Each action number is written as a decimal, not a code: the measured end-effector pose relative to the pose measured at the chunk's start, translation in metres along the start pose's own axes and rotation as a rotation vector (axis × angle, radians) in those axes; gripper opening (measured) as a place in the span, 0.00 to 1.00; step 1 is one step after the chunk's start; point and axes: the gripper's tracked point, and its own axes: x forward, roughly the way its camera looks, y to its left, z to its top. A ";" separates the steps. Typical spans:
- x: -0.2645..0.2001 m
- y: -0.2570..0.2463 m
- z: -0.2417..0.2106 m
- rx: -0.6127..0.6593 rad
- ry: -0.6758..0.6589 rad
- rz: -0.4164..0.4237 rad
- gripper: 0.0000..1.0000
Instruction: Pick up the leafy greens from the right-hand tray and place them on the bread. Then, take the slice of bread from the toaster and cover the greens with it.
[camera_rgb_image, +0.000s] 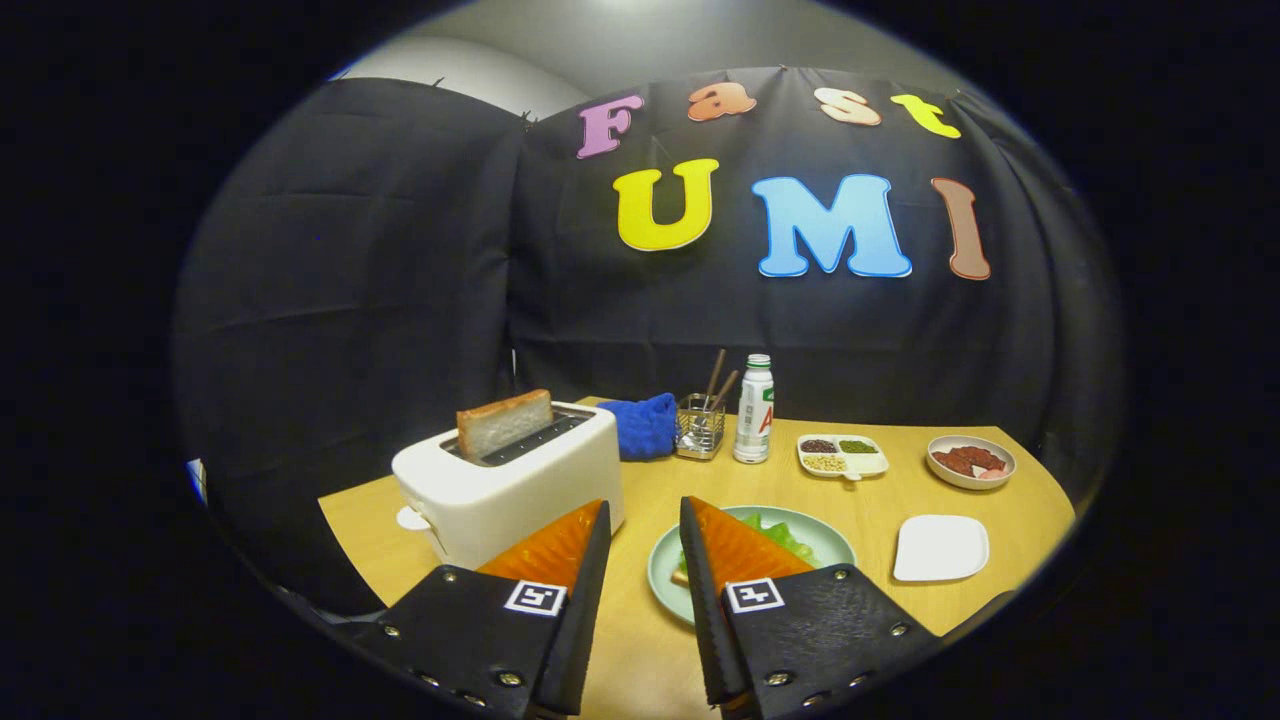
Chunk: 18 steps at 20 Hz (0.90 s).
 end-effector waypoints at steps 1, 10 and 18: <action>0.002 0.007 0.002 -0.003 -0.008 -0.001 0.44; 0.042 0.076 0.018 0.017 0.000 0.021 0.44; 0.072 0.111 0.022 0.034 -0.016 -0.066 0.44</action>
